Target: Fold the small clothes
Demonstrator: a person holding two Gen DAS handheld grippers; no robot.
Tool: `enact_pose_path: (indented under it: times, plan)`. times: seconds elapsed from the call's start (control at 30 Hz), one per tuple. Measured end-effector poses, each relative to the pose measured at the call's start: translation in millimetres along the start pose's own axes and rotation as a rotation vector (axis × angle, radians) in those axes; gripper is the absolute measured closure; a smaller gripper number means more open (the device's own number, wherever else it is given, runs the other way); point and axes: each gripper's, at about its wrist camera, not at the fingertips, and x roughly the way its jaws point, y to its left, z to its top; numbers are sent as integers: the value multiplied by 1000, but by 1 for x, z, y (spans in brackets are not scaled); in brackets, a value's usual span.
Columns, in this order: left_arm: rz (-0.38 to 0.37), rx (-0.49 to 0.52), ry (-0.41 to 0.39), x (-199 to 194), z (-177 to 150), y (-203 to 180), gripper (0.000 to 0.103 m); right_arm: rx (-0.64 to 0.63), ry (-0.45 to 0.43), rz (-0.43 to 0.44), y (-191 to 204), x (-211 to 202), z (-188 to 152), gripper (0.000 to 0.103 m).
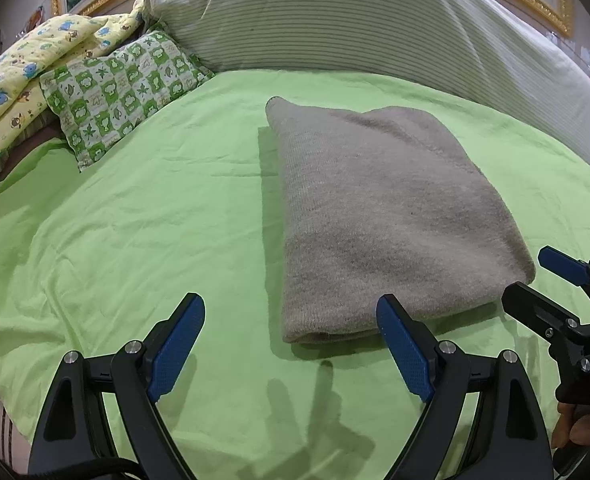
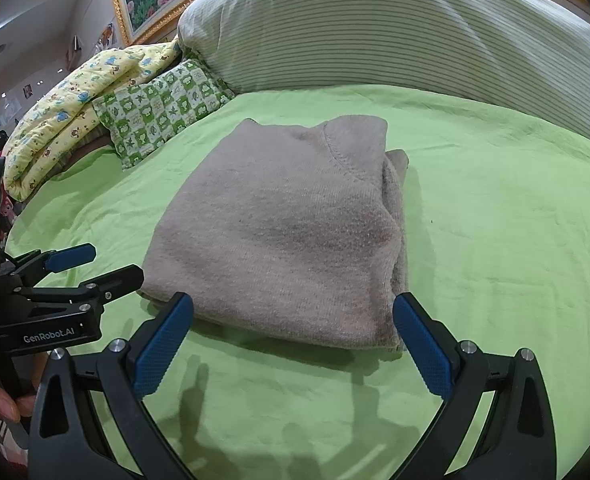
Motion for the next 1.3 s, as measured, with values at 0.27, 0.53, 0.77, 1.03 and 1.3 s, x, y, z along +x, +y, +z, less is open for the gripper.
enact_pose_path:
  times: [0.27, 0.53, 0.77, 1.03, 1.3]
  plan:
    - [-5, -10, -8, -3, 0, 3, 15, -5, -3, 1, 1, 0, 1, 3]
    - [-9, 3, -22, -7, 0, -1, 15, -19, -12, 3, 1, 0, 3, 3]
    - [-14, 3, -26, -8, 2, -1, 15, -14, -10, -7, -3, 1, 5, 3]
    - [-20, 11, -27, -9, 3, -3, 14, -10, -13, -13, -6, 0, 7, 3]
    - [-21, 9, -23, -8, 3, -6, 14, -6, -17, -12, -11, -1, 9, 3]
